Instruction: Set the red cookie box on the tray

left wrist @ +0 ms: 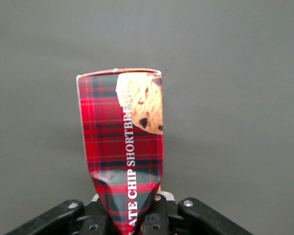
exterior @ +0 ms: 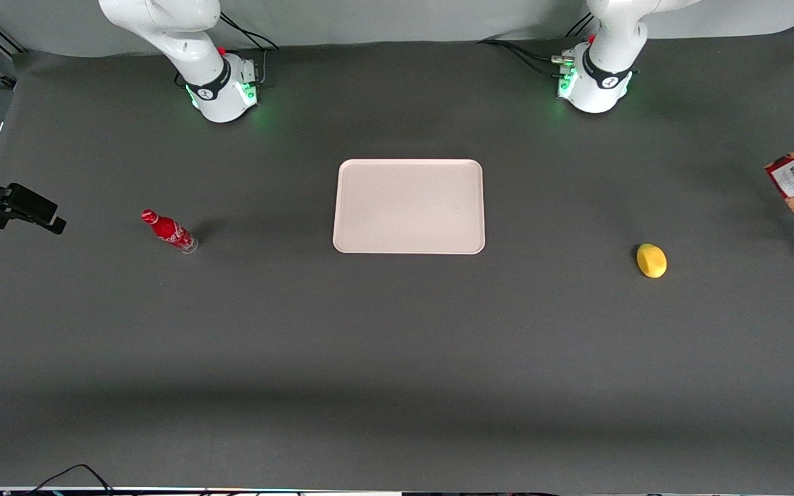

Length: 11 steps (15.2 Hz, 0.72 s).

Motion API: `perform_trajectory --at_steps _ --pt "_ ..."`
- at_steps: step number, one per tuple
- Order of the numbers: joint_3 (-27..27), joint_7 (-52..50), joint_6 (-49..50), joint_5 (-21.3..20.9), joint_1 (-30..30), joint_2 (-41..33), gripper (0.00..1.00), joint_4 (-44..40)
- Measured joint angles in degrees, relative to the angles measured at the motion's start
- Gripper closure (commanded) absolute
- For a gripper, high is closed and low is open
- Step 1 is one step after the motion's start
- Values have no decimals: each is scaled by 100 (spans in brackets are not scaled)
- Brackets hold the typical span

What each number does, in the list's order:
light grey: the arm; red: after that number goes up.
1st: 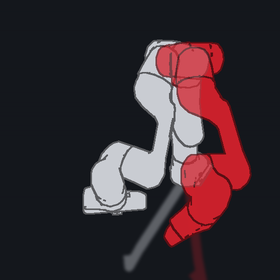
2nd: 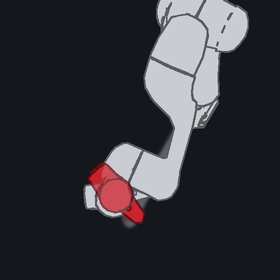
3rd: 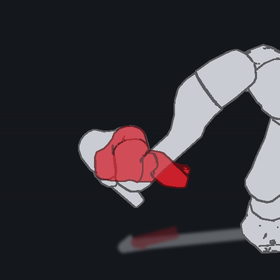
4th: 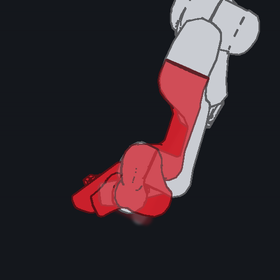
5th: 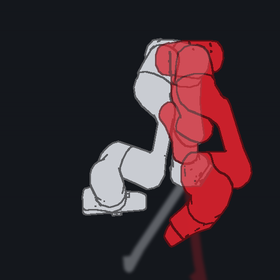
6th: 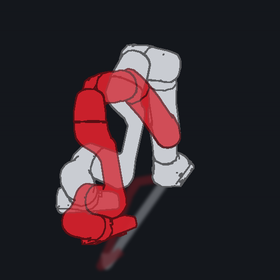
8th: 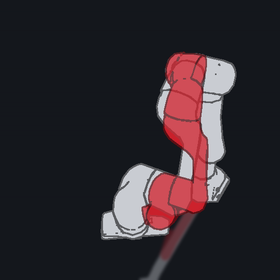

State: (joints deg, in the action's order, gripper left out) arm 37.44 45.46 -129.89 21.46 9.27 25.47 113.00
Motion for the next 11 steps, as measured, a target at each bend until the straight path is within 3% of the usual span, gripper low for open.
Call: perform_trajectory --at_steps 4,11 --pt "10 -664 1156 -869 -265 -484 100 -708" --pt "10 -1531 2845 -1613 -908 -1319 100 -1468"
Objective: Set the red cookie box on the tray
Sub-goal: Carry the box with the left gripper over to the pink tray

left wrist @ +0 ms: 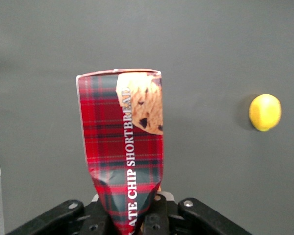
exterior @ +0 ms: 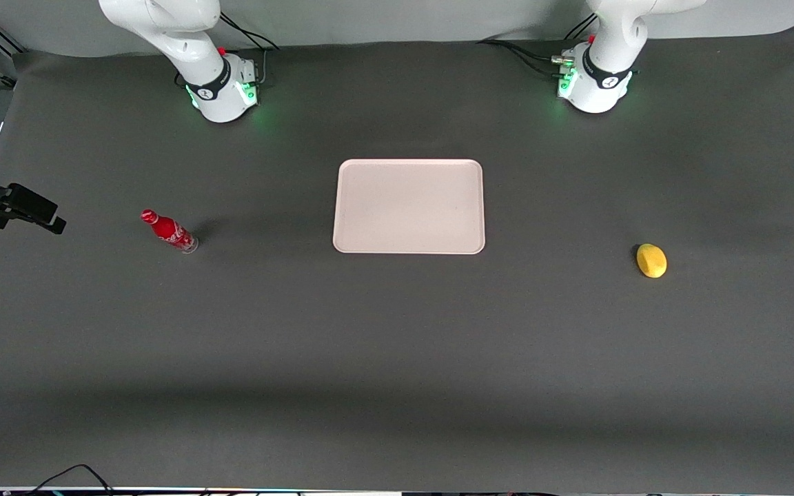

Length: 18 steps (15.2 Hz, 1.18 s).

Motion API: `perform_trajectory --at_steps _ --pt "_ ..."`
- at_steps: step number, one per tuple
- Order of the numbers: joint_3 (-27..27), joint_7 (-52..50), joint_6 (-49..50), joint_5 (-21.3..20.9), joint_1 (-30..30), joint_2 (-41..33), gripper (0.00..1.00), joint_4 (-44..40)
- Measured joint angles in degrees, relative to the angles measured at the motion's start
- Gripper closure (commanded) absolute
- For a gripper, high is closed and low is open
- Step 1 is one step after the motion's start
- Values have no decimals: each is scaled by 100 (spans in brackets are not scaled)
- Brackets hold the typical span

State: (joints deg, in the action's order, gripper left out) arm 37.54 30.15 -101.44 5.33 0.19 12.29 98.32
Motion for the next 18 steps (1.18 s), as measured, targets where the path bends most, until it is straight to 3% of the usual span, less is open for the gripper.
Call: perform_trajectory --at_steps 4,11,13,18 --pt "-17 -358 448 -6 -650 -335 100 -96" --pt "-197 -2425 1242 -15 -2909 -637 100 -432" --pt "-613 -2941 1290 -13 -3163 -643 100 -525" --pt "-2338 -4921 1169 -13 -3233 -657 100 -714"
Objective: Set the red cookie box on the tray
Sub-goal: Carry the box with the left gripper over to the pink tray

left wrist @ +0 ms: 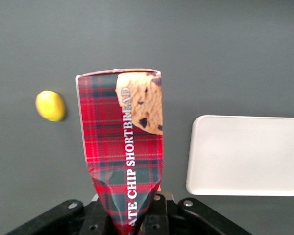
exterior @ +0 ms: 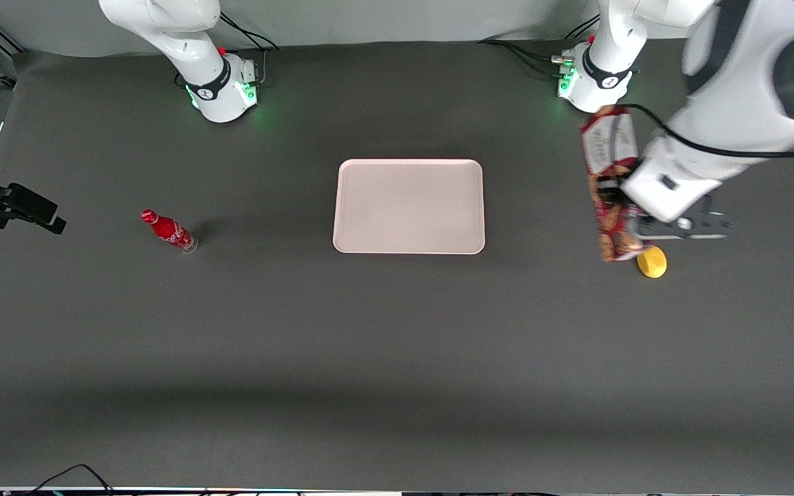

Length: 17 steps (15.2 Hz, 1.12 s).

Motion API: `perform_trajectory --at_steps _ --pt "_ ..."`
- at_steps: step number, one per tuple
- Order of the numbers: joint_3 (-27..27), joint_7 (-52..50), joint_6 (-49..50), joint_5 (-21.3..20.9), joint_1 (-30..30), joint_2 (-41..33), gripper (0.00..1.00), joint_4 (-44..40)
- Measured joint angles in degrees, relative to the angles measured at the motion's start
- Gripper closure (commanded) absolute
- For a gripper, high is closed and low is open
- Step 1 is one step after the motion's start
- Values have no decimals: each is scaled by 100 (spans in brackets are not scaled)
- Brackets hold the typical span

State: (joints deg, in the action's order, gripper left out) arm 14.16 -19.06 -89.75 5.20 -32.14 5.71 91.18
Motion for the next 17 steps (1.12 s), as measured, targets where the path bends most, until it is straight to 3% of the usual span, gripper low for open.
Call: perform_trajectory --at_steps 3,10,17 --pt "-700 -720 -386 4 -47 27 100 70" --pt "-1694 -2107 -1847 -50 -271 106 100 1054" --pt "-2476 -2999 -3123 -827 -314 350 100 1971"
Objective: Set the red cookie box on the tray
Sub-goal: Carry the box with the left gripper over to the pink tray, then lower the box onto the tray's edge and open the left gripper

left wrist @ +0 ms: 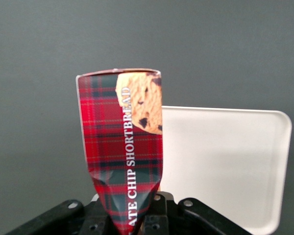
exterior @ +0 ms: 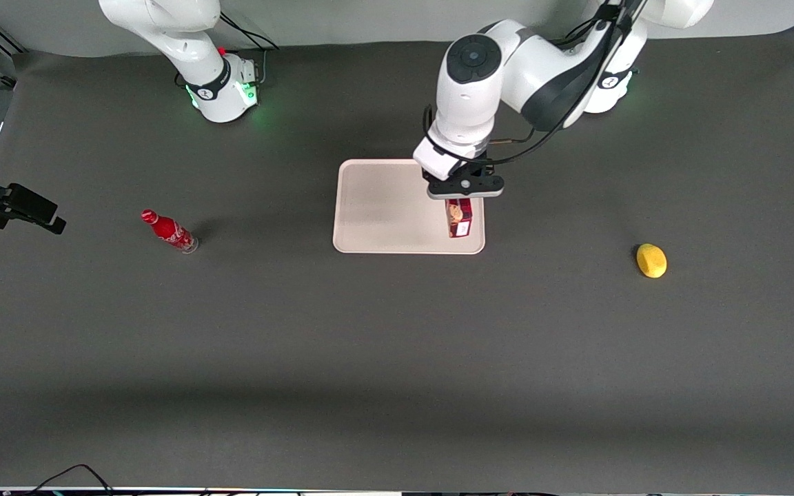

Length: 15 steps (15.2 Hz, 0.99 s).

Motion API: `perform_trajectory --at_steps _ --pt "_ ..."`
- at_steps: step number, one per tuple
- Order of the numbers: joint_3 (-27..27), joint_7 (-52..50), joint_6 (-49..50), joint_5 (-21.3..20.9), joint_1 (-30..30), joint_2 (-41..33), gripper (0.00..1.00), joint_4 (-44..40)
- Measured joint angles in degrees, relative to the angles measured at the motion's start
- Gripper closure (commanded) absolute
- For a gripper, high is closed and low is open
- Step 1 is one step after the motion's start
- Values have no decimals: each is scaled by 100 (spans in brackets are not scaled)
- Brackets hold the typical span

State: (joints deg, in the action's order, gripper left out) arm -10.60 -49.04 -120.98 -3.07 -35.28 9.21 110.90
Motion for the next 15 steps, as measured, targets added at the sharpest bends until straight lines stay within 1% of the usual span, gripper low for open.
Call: perform_trajectory --at_steps 3,5,9,15 --pt "-66 -23 -659 -425 -88 213 100 416" --pt "-66 -23 -1045 -534 -95 390 100 635" --pt "-33 1 -1824 -551 -85 659 100 1147" --pt "1 60 -1866 -562 -19 721 100 1354"
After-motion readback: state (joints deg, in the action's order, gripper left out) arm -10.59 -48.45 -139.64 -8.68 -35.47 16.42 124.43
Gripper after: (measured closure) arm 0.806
